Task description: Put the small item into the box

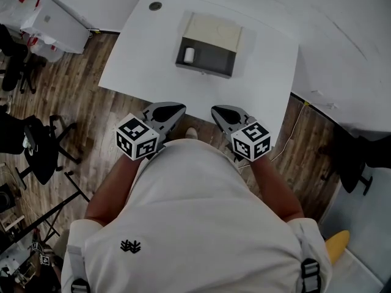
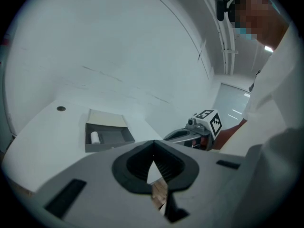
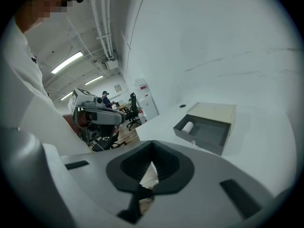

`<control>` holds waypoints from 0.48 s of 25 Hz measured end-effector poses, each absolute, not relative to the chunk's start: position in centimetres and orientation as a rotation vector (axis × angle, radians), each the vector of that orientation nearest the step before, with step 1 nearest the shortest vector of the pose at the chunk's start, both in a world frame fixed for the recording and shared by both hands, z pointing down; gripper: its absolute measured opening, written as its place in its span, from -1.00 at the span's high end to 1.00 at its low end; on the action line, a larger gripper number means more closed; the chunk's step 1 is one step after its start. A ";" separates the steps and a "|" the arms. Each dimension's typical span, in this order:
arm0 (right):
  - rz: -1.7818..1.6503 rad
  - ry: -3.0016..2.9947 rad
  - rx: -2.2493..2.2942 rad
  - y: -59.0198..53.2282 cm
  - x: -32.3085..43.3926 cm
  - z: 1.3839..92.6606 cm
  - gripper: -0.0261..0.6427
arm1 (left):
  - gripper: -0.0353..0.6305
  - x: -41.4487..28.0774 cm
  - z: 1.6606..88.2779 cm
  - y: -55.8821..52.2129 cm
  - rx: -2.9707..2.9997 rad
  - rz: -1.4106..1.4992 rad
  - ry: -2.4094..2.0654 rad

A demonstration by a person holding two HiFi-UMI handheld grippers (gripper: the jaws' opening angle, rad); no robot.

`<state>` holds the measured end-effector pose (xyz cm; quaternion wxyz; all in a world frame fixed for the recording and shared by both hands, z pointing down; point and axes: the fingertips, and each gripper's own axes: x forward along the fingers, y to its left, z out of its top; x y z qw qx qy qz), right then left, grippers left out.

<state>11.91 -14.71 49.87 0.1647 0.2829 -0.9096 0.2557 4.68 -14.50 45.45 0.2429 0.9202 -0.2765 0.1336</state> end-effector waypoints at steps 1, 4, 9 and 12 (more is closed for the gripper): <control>0.722 -2.597 0.799 -14.7 11.9 49.8 0.90 | 0.88 4.8 45.4 -14.5 2.514 0.365 -0.756; 0.683 -2.619 0.771 -14.6 11.6 49.3 0.90 | 0.88 4.7 45.5 -14.4 2.511 0.368 -0.761; 0.637 -2.644 0.736 -14.6 11.1 48.7 0.90 | 0.87 4.8 45.7 -14.8 2.505 0.376 -0.766; 0.636 -2.652 0.723 -14.6 10.9 48.6 0.90 | 0.87 4.9 45.6 -14.8 2.508 0.379 -0.765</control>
